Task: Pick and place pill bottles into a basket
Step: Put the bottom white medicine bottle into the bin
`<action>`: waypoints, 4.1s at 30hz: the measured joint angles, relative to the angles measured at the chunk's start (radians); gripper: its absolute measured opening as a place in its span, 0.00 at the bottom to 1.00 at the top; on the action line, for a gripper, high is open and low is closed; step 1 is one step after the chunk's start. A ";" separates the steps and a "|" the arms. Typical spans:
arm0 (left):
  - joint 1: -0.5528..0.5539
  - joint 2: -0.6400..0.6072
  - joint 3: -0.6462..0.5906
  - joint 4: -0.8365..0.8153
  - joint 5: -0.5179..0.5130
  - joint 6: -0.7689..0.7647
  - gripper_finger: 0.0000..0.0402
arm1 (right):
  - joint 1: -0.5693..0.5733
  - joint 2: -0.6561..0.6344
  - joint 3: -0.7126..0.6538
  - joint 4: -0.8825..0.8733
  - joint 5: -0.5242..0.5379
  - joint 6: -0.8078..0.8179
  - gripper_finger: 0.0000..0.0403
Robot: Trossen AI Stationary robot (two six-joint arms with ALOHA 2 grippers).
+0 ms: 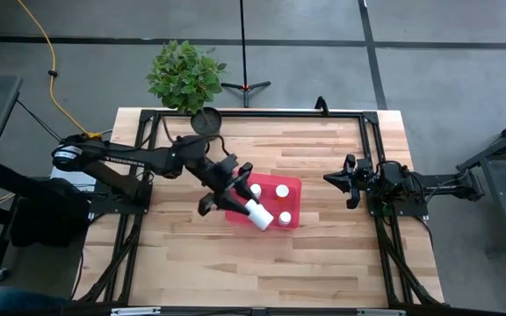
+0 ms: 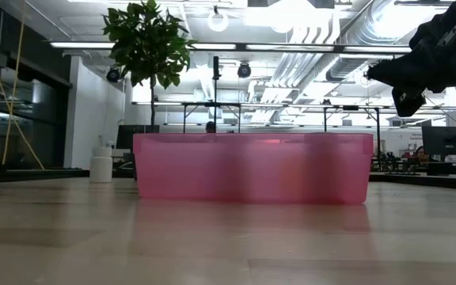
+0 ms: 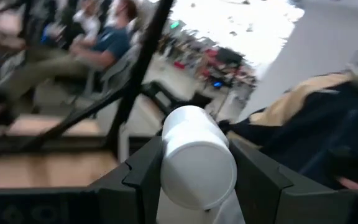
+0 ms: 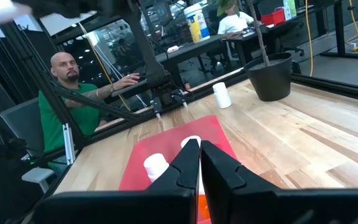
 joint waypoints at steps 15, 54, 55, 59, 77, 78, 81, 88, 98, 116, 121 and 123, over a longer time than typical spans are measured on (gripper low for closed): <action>0.013 0.000 0.000 -0.467 -0.422 0.005 0.49 | 0.000 0.000 0.000 0.001 0.004 -0.002 0.02; 0.011 0.206 0.377 -1.215 -0.650 0.310 0.49 | 0.000 0.008 0.000 0.010 0.057 -0.003 0.02; 0.011 0.217 0.386 -1.236 -0.650 0.320 0.49 | 0.000 0.010 0.000 0.010 0.057 -0.003 0.02; 0.011 0.268 0.419 -1.285 -0.642 0.349 0.49 | 0.000 0.017 0.000 0.010 0.056 -0.002 0.02; 0.010 0.371 0.450 -1.413 -0.625 0.354 0.49 | 0.000 0.033 0.000 0.010 0.056 -0.003 0.02; 0.010 0.374 0.450 -1.408 -0.625 0.354 0.49 | 0.000 0.034 0.000 0.010 0.056 -0.003 0.02; 0.010 0.396 0.450 -1.404 -0.626 0.354 0.49 | 0.000 0.034 0.000 0.010 0.056 -0.003 0.02; 0.010 0.445 0.450 -1.398 -0.627 0.354 0.49 | 0.000 0.034 0.000 0.010 0.056 -0.003 0.02; 0.010 0.475 0.443 -1.379 -0.623 0.354 0.49 | 0.000 0.034 0.000 0.010 0.056 -0.003 0.02; 0.010 0.475 0.434 -1.346 -0.618 0.356 0.49 | 0.000 0.034 0.000 0.010 0.056 -0.003 0.02; 0.010 0.485 0.435 -1.339 -0.620 0.373 0.49 | 0.000 0.034 0.000 0.010 0.056 -0.006 0.02; 0.010 0.495 0.434 -1.337 -0.623 0.374 0.49 | 0.000 0.034 0.000 0.010 0.056 -0.006 0.02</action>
